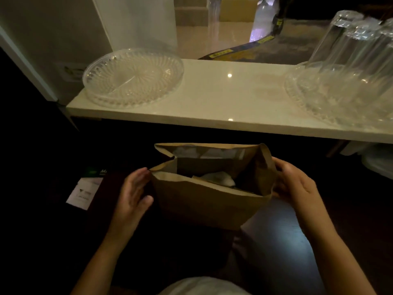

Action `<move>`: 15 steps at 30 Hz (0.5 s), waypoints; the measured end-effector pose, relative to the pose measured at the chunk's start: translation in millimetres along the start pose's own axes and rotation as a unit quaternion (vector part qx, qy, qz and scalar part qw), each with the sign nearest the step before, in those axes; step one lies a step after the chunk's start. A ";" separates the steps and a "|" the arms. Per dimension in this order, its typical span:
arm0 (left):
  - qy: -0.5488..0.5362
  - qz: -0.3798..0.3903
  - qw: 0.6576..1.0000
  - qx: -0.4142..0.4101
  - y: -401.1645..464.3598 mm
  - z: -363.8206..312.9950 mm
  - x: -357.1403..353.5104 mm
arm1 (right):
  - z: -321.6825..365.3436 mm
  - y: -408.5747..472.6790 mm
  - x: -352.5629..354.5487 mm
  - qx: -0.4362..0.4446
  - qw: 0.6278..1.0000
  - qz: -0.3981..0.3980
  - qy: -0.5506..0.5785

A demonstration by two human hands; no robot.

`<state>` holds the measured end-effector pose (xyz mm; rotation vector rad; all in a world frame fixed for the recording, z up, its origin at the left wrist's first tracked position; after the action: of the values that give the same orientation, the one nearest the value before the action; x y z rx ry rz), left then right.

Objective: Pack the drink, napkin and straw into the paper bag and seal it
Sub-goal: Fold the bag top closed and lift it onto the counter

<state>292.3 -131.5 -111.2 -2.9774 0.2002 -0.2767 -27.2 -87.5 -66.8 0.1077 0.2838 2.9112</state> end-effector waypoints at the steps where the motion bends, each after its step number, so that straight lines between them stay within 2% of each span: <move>1: 0.021 0.013 0.999 0.023 -3.3 12.0 -6.1 | -10.3 -8.7 0.7 -0.015 1.000 -0.006 0.024; 2: 0.042 0.020 0.998 0.045 -5.1 22.3 -10.1 | -15.2 -18.2 -2.0 -0.011 0.999 0.001 0.037; 6: 0.076 0.008 0.994 0.076 -2.3 36.2 -10.2 | -33.2 -58.2 -19.3 -0.008 0.998 0.055 -0.034; 10: 0.044 -0.029 0.994 0.099 9.6 41.4 -10.8 | -57.8 -52.9 -24.8 0.013 0.993 0.050 -0.103; 15: 0.038 -0.022 0.992 0.118 22.1 36.1 -21.9 | -64.5 -37.8 -29.5 0.012 0.996 0.031 -0.084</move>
<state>275.2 -145.2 -153.6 -2.7420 0.1018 -0.3910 3.3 -69.5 -139.0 0.3678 0.2905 2.9362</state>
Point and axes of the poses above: each hand's wrist, its own y-axis towards the middle knuckle, its own x-axis out of the back of the hand, z = x × y, the point moved 10 cm from there along y, towards the middle knuckle, and after that the axes turned 12 degrees about x, right-handed, at the moved point
